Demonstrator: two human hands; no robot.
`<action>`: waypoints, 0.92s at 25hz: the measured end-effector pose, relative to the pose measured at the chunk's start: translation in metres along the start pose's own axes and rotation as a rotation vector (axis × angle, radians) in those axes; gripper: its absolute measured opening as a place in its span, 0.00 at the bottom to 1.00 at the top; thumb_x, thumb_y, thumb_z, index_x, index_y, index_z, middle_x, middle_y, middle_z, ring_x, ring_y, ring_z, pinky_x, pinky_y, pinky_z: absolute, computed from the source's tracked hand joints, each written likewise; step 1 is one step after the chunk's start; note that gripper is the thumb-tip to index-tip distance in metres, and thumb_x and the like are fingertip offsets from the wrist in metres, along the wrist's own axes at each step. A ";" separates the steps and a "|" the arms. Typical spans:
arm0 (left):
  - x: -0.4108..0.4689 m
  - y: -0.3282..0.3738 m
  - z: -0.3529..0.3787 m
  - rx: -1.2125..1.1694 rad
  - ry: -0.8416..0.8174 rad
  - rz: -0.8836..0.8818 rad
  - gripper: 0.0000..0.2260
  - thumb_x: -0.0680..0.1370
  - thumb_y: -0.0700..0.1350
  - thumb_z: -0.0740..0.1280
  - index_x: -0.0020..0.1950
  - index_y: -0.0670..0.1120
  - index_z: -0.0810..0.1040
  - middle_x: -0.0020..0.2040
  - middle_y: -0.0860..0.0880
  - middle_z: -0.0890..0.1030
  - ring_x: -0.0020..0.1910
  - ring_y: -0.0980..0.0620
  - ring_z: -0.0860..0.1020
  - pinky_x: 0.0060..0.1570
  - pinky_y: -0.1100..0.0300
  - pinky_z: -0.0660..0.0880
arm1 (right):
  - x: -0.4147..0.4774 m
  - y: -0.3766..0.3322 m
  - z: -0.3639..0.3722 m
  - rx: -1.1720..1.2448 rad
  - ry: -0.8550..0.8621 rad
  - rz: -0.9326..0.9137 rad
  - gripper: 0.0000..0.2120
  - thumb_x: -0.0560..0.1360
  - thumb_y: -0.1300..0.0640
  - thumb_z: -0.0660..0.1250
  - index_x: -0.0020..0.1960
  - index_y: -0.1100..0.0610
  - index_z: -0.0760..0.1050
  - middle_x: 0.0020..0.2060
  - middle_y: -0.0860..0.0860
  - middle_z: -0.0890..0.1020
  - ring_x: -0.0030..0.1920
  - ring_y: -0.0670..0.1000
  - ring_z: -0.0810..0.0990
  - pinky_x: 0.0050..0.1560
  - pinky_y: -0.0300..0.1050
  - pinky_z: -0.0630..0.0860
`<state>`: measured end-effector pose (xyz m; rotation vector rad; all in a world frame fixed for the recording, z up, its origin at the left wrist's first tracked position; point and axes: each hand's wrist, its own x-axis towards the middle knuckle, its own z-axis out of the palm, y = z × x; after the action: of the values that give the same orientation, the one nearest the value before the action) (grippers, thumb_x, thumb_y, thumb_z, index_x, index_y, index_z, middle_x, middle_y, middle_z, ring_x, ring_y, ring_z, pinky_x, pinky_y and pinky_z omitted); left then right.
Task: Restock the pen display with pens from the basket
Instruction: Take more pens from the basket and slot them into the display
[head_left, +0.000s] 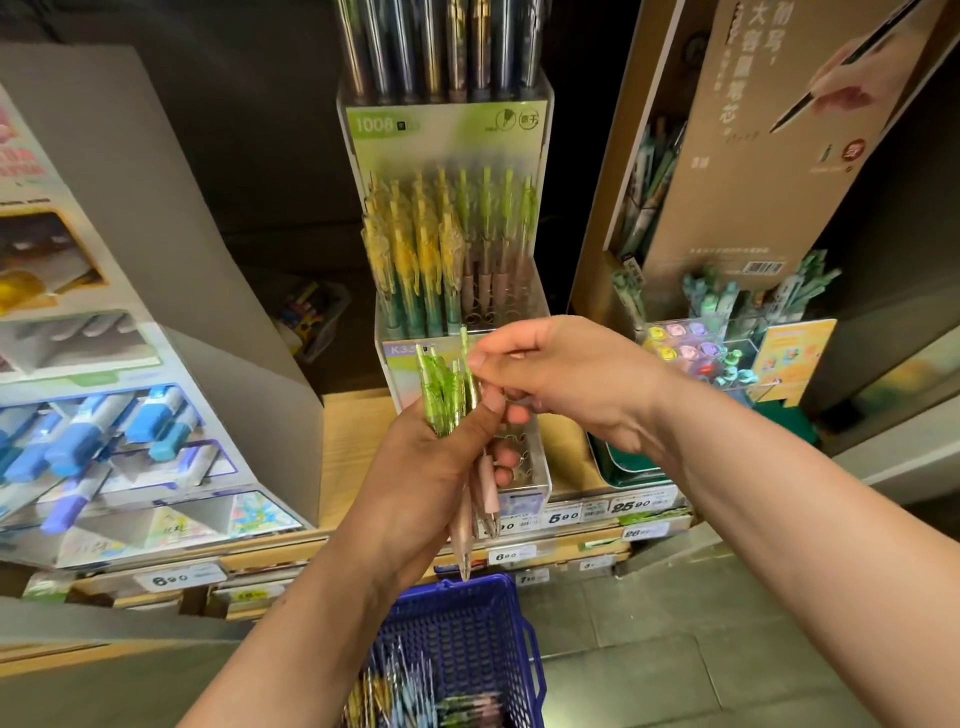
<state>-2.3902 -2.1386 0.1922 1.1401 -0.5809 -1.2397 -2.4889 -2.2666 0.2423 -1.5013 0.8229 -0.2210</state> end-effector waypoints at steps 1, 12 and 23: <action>0.000 0.000 0.000 -0.011 -0.004 -0.003 0.11 0.82 0.46 0.67 0.58 0.40 0.82 0.47 0.42 0.83 0.36 0.51 0.78 0.36 0.58 0.77 | 0.000 0.000 0.000 0.024 0.025 -0.010 0.06 0.79 0.56 0.71 0.53 0.58 0.82 0.35 0.52 0.80 0.31 0.49 0.74 0.36 0.40 0.75; -0.003 -0.007 -0.008 -0.035 0.078 -0.071 0.09 0.80 0.48 0.69 0.49 0.43 0.81 0.40 0.45 0.82 0.31 0.53 0.78 0.30 0.60 0.77 | 0.006 -0.049 -0.027 0.068 0.411 -0.354 0.06 0.75 0.64 0.73 0.47 0.54 0.83 0.41 0.54 0.88 0.44 0.55 0.87 0.49 0.49 0.85; 0.000 -0.007 -0.012 -0.193 0.120 -0.196 0.07 0.82 0.47 0.67 0.55 0.43 0.77 0.36 0.48 0.73 0.28 0.54 0.68 0.26 0.61 0.69 | 0.039 -0.063 -0.013 -0.446 0.663 -0.579 0.05 0.75 0.54 0.71 0.50 0.48 0.82 0.39 0.39 0.82 0.42 0.35 0.81 0.49 0.28 0.75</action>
<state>-2.3827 -2.1337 0.1813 1.1181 -0.2570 -1.3525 -2.4467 -2.3069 0.2895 -2.1113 0.9691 -1.0647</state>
